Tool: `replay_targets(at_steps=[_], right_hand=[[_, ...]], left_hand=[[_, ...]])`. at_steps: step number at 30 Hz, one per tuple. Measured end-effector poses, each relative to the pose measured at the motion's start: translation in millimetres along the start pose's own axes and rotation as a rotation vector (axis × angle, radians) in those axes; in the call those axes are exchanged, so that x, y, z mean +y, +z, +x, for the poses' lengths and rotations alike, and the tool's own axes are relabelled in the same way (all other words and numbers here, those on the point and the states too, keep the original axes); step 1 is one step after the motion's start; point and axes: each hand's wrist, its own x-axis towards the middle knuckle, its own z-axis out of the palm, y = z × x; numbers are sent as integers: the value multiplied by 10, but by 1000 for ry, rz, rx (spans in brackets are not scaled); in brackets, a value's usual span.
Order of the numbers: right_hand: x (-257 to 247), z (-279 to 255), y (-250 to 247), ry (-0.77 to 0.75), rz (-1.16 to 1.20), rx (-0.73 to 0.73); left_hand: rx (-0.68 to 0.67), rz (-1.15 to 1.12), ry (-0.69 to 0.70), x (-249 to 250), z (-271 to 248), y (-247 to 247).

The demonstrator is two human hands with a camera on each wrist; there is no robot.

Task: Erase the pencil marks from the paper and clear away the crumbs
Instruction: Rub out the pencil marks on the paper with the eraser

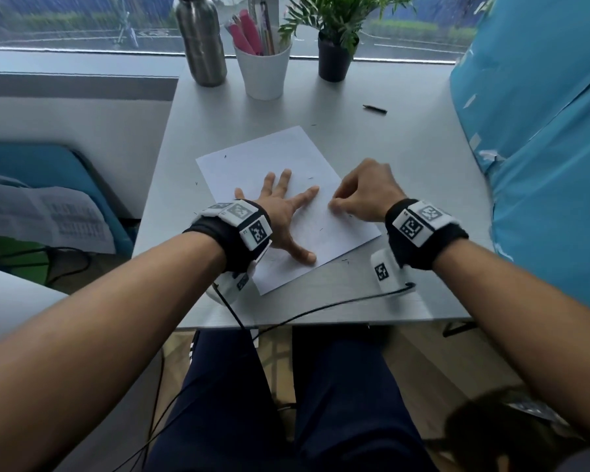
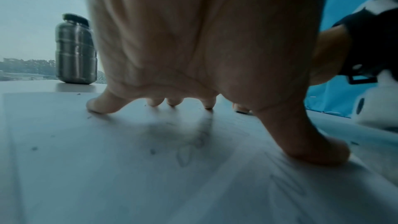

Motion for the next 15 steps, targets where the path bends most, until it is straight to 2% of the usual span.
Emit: replay_targets(at_steps=[1,4,6,9,10,13,15], right_hand=[[-17,-30,32,-20,-12,3],[-226,-317,264,-224,-59,-169],[-169,-232,189,-170,-57,-167],[-31,-48,40,-35,16,-8],[-52,-88,85,-57,15,-16],[-177,-298,247,-219,-39,-177],[-82,-159,128,-111,-27,-127]], left_hand=[[1,0,-3,2,2,-1],[-4,11,-9,13,21,7],[1,8,-9,19,10,19],[9,-10,-15,32,-14,13],[10,-11,-16,29,-9,12],[4,3,-10,20,6,24],[2,3,-13,29,-7,29]])
